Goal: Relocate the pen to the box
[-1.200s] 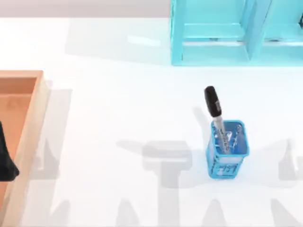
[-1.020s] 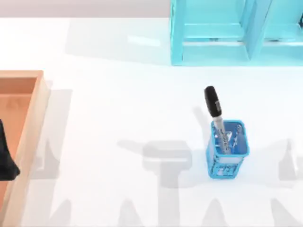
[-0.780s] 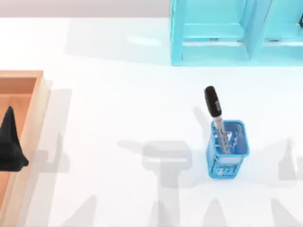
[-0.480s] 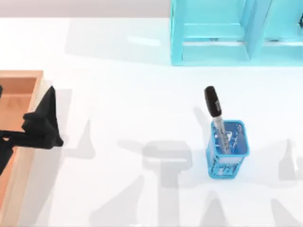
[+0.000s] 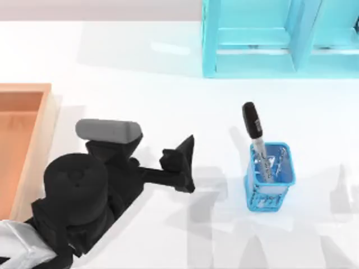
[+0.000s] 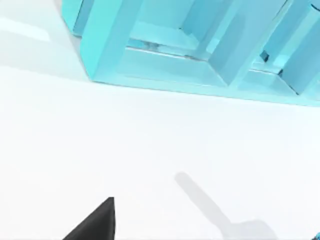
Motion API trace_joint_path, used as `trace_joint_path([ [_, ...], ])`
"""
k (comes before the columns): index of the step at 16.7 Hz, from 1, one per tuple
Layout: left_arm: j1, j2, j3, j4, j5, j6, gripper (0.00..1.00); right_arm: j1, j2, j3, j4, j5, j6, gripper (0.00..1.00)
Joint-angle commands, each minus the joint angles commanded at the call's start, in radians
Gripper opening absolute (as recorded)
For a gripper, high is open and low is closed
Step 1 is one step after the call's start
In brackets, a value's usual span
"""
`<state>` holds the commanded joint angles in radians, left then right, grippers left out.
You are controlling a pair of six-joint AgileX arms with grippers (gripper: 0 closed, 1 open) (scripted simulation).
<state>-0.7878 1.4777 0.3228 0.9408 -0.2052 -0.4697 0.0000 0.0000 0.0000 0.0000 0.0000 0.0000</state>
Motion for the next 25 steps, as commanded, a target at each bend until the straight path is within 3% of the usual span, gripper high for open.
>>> trace_joint_path([
  [4, -0.163, 0.293, 0.074, 0.200, -0.041, -0.096, 1.00, 0.000, 0.000, 0.000, 0.000, 0.000, 0.000, 1.00],
  [8, -0.250, 0.421, 0.120, 0.314, -0.064, -0.146, 1.00, 0.000, 0.000, 0.000, 0.000, 0.000, 0.000, 1.00],
  [16, -0.246, 0.455, 0.159, 0.311, -0.056, -0.148, 1.00, 0.000, 0.000, 0.000, 0.000, 0.000, 0.000, 1.00],
  [25, -0.184, 0.694, 0.519, 0.197, 0.009, -0.136, 1.00, 0.000, 0.000, 0.000, 0.000, 0.000, 0.000, 1.00],
])
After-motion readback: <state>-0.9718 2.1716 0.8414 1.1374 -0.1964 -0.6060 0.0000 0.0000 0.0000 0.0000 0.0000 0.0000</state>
